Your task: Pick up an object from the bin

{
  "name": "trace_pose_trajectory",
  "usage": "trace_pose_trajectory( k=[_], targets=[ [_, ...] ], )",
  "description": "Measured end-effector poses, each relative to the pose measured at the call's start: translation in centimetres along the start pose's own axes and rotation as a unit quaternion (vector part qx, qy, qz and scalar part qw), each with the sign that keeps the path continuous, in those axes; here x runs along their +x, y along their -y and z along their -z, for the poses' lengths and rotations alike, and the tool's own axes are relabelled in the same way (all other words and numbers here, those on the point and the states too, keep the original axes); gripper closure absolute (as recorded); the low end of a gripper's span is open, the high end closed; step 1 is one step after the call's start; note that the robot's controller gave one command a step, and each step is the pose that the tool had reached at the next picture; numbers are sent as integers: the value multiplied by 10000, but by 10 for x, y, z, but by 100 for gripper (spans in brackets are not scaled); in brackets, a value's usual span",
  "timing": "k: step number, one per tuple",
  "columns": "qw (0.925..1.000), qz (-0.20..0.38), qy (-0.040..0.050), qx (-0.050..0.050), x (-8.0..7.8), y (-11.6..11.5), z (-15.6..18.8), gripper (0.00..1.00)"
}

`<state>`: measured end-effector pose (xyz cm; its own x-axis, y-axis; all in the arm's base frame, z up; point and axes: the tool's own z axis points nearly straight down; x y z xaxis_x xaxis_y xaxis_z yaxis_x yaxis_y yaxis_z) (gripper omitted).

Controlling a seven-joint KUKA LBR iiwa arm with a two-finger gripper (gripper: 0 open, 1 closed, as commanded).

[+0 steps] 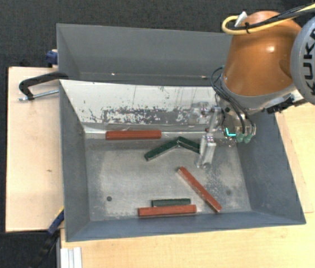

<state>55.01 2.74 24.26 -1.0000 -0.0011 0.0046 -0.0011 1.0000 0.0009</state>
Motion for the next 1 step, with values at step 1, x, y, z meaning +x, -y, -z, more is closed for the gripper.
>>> trace_pose_trajectory(
  k=[1],
  targets=[
    [10000, -2, 27, -2, -1, 0, 3, 0]
  ],
)
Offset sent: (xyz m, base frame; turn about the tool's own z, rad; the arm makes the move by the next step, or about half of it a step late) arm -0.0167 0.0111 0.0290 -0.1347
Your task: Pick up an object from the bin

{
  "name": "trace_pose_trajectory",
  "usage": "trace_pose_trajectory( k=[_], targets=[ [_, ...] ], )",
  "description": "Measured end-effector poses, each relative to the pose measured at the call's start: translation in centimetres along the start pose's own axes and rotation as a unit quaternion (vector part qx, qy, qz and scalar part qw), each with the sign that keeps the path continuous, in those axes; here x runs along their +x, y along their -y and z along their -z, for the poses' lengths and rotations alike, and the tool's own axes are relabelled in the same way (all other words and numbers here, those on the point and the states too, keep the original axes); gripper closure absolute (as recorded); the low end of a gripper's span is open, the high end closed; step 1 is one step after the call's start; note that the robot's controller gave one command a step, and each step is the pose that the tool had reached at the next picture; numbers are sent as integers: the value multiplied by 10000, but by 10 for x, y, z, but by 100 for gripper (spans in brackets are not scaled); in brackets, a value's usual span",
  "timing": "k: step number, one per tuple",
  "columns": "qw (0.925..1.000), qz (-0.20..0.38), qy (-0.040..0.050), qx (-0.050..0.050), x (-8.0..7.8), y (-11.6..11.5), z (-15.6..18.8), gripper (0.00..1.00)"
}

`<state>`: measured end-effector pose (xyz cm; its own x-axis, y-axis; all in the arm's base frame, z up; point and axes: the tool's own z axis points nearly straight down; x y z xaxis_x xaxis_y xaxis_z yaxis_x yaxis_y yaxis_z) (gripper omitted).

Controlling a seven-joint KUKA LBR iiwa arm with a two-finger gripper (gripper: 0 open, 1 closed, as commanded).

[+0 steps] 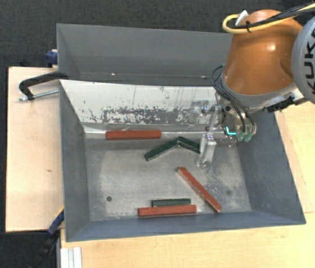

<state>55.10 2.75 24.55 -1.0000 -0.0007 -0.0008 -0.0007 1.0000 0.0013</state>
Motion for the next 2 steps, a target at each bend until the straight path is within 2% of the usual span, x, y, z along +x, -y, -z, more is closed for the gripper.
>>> trace_pose_trajectory(
  k=[1, 2],
  targets=[
    [9995, 301, 13, 5, 7, -5, 12, 0],
    [9998, 198, -21, -3, -19, -54, -132, 100]
  ],
)
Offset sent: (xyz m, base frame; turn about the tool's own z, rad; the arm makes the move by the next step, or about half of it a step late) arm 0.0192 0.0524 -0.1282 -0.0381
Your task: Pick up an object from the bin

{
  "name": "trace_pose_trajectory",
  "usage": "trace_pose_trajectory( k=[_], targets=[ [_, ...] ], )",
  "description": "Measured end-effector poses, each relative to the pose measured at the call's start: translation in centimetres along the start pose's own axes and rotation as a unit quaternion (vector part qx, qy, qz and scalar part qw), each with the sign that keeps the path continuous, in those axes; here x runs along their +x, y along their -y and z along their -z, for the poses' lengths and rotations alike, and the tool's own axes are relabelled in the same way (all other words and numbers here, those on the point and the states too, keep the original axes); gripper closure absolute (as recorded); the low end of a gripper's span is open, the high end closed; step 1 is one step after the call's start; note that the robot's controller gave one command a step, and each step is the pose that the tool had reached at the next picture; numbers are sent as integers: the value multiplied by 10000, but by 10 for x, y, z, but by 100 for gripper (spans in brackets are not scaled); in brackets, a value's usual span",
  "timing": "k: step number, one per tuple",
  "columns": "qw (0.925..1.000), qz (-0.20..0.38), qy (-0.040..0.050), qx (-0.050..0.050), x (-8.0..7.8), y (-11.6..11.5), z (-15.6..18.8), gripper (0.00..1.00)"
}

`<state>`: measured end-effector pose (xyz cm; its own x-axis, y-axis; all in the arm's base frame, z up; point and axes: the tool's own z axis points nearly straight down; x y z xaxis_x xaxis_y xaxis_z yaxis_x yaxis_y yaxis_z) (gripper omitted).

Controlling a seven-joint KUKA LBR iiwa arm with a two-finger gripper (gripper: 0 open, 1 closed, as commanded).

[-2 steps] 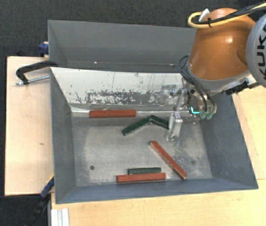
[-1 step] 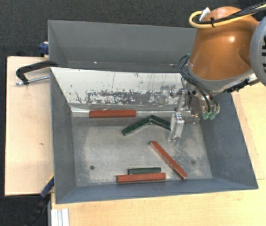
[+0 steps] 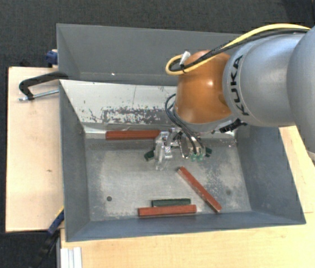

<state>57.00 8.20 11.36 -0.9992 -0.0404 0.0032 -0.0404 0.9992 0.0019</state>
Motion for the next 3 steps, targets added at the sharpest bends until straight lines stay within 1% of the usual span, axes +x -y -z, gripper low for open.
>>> trace_pose_trajectory(
  k=[1, 2, 3],
  targets=[
    [10000, -6, 30, -1, -1, 1, 5, 0],
    [10000, -7, 30, -1, -1, 1, 5, 0],
    [9985, -536, 60, -11, -20, 31, -40, 100]
  ],
)
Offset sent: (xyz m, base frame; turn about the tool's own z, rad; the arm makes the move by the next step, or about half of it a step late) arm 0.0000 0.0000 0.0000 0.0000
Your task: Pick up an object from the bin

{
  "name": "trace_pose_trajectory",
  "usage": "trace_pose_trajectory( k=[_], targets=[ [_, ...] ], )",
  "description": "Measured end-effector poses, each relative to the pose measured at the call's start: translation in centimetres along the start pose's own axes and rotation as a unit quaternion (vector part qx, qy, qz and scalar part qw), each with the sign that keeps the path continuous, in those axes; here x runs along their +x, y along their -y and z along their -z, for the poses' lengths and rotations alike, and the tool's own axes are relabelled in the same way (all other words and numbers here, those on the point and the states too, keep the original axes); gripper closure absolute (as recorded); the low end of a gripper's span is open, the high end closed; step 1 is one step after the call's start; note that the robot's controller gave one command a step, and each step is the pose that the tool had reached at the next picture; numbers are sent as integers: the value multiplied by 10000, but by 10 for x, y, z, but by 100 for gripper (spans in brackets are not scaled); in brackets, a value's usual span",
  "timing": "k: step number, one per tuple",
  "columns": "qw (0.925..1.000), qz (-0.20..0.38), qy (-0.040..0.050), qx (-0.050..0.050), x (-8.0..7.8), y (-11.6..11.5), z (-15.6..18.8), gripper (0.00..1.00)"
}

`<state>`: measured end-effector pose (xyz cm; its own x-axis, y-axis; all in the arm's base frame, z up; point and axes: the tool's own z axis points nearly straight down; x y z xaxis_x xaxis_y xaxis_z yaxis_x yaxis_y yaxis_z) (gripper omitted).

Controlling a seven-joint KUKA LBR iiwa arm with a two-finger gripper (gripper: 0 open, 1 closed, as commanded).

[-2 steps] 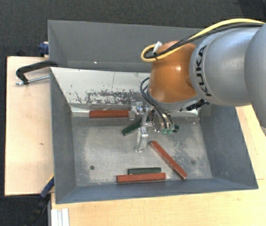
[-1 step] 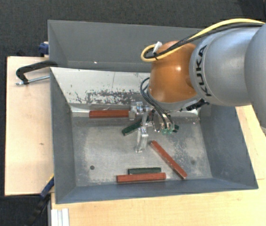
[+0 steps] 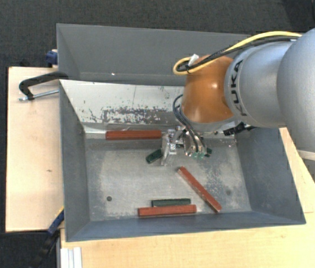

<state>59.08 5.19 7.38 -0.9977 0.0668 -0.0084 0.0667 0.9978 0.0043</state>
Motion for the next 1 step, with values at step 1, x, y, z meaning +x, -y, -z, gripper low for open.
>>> trace_pose_trajectory(
  k=[1],
  targets=[
    [10000, 0, -19, 1, 1, 0, -2, 0]
  ],
)
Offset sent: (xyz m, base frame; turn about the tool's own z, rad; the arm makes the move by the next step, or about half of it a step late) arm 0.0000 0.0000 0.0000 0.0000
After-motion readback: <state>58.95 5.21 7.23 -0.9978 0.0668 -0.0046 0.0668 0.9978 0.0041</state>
